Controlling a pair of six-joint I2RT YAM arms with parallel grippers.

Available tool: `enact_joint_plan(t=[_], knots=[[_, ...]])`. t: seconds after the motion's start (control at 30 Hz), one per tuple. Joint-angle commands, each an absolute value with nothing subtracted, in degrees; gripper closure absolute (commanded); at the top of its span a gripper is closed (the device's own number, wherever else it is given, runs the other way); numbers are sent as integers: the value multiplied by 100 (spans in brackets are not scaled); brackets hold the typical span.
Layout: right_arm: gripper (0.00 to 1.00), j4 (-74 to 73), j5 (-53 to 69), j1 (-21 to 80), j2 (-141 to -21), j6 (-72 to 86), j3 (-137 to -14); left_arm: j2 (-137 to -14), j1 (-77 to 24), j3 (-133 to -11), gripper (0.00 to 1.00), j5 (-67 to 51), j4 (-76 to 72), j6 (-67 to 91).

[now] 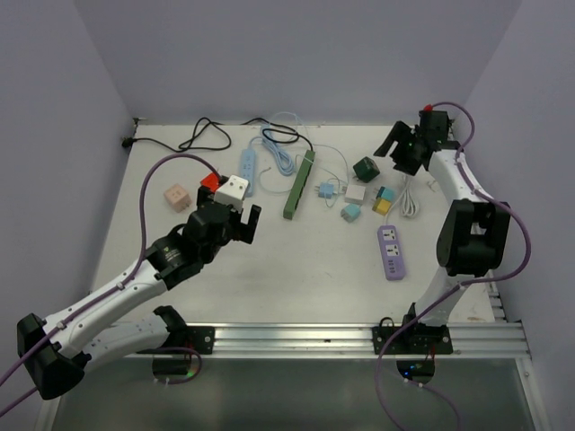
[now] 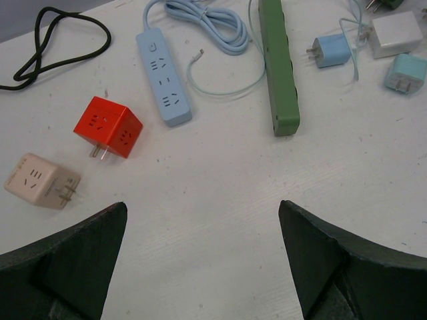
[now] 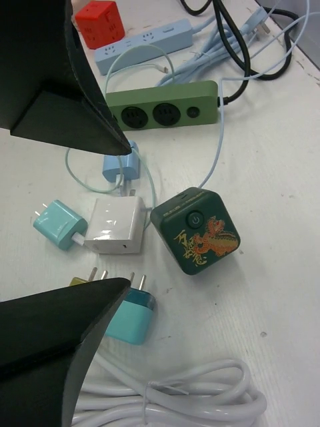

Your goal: Pull the plug off the socket

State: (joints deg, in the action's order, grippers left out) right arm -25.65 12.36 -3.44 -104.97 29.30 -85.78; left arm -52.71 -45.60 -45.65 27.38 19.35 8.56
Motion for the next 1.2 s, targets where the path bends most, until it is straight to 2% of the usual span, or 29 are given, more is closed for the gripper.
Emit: enact_joint_plan(t=[0.0, 0.1, 0.2, 0.3, 0.57, 0.8, 1.17], knots=[[23, -2541, 1107, -369, -10213, 2813, -8385, -5300, -4509, -4773, 0, 2742, 1775, 949], [31, -2103, 1204, -369, -10011, 2786, -8095, -5309, -4509, -4764, 0, 2786, 1767, 949], [55, -1785, 1292, -343, -10072, 2777, -8042, -5361, -4509, -4764, 0, 2769, 1767, 958], [62, -1819, 1318, -246, -10379, 2716, -8305, -5423, -4509, -4781, 0, 2786, 1784, 958], [64, -1723, 1274, 158, -10933, 2514, -8754, -5502, -4456, -4781, 0, 2944, 1802, 932], [70, -1503, 1441, 176, -11355, 2707, -8929, -5511, -4430, -4764, 0, 2997, 1802, 940], [72, -1635, 888, 149, -11602, 2768, -9097, -5607, -4412, -4772, 0, 2918, 1810, 949]])
